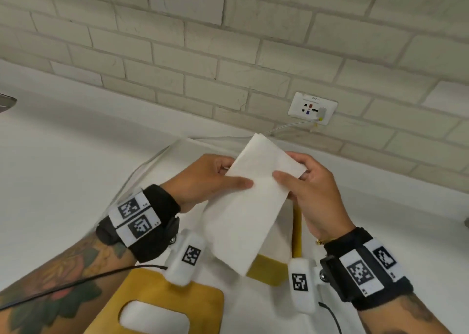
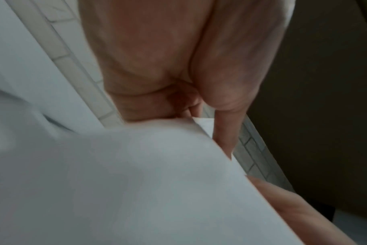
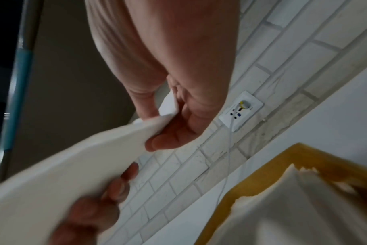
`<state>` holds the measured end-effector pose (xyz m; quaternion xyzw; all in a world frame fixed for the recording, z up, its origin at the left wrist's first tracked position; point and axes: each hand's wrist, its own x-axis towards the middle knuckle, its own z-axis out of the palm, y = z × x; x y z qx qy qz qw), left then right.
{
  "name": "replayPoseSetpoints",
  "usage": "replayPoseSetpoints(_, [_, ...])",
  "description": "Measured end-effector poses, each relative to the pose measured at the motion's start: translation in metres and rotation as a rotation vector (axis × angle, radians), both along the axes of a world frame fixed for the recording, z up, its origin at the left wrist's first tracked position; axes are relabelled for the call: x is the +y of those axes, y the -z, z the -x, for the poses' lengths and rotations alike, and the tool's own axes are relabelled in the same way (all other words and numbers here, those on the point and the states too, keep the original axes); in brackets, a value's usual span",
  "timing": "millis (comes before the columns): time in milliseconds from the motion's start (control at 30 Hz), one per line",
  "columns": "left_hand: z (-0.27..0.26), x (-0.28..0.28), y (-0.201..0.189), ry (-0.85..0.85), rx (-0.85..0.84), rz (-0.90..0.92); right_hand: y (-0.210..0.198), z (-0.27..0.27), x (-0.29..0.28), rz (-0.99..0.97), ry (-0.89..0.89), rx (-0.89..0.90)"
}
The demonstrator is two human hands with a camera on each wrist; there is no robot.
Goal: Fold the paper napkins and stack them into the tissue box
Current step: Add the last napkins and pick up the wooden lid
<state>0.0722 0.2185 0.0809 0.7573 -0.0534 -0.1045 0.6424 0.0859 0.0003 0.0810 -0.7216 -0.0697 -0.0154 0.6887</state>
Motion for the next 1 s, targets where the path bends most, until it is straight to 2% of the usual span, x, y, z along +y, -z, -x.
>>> replayPoseSetpoints(167, [0.015,-0.017,0.026,-0.033,0.026,-0.079,0.021,-0.042,-0.03,0.088,0.185,0.081])
replayPoseSetpoints(400, [0.038,-0.038,0.042,-0.084,-0.016,-0.227,0.05,-0.068,-0.037,0.428,0.171,0.077])
replayPoseSetpoints(567, [0.041,-0.042,0.044,-0.031,-0.08,-0.588,0.058,-0.072,-0.028,0.59,0.16,0.012])
replayPoseSetpoints(667, [0.044,-0.042,0.043,-0.03,-0.106,-0.698,0.062,-0.074,-0.026,0.716,0.136,-0.011])
replayPoseSetpoints(800, [0.044,-0.036,0.042,-0.027,-0.21,-0.776,0.063,-0.078,-0.027,0.911,0.131,-0.081])
replayPoseSetpoints(900, [0.045,-0.03,0.045,-0.025,-0.396,-0.849,0.058,-0.088,-0.036,0.994,0.173,-0.099])
replayPoseSetpoints(1000, [0.055,-0.031,0.049,0.138,-0.603,-0.834,0.056,-0.101,-0.044,1.067,0.045,-0.05])
